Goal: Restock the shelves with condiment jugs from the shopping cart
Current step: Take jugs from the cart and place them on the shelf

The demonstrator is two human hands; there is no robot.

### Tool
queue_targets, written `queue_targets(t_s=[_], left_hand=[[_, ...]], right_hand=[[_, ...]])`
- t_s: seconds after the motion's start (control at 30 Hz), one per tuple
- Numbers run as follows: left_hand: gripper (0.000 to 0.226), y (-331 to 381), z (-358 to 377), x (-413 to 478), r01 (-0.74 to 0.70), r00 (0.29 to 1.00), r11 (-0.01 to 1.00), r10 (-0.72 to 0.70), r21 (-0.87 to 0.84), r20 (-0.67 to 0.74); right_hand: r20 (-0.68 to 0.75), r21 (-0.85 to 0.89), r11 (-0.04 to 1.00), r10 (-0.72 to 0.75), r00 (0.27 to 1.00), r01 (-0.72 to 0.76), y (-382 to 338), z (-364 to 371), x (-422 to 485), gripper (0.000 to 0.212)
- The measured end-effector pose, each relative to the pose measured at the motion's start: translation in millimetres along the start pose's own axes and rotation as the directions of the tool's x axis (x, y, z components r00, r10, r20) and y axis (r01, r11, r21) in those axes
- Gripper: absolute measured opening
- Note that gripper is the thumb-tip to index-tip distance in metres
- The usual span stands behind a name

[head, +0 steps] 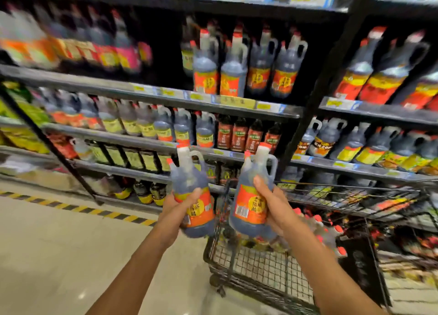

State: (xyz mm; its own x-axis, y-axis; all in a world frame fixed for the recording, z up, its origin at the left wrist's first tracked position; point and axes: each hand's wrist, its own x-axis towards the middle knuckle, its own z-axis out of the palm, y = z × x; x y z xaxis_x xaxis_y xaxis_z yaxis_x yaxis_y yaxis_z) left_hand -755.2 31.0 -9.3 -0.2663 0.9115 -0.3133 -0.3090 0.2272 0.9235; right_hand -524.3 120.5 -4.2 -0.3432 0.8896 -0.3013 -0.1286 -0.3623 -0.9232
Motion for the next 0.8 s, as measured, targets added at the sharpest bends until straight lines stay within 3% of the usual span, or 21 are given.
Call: queue_targets(t_s=[0.23, 0.37, 0.53, 0.7, 0.8], left_hand=[[0.089, 39, -96, 6, 0.012, 0.997, 1.0, -0.013, 0.014, 0.072], [0.077, 59, -111, 23, 0.014, 0.997, 1.0, -0.016, 0.026, 0.076], [0.078, 85, -92, 58, -0.008, 0.991, 0.998, 0.0, 0.063, 0.133], [0.086, 107, -51, 104, -0.081, 0.98, 0.988, 0.054, 0.135, 0.191], [0.087, 121, -14, 137, -0.135, 0.974, 0.976, 0.1, 0.169, 0.204]], right_hand=[[0.0, -0.015, 0.999, -0.047, 0.999, 0.047, 0, 101, 0, 0.045], [-0.03, -0.035, 0.997, -0.064, 0.998, 0.063, -12, 122, 8, 0.058], [-0.071, -0.044, 0.991, -0.13, 0.989, 0.127, -42, 116, 28, 0.058], [-0.176, -0.052, 0.977, -0.214, 0.961, 0.208, -73, 87, 64, 0.082], [-0.225, -0.059, 0.963, -0.269, 0.936, 0.263, -89, 61, 86, 0.079]])
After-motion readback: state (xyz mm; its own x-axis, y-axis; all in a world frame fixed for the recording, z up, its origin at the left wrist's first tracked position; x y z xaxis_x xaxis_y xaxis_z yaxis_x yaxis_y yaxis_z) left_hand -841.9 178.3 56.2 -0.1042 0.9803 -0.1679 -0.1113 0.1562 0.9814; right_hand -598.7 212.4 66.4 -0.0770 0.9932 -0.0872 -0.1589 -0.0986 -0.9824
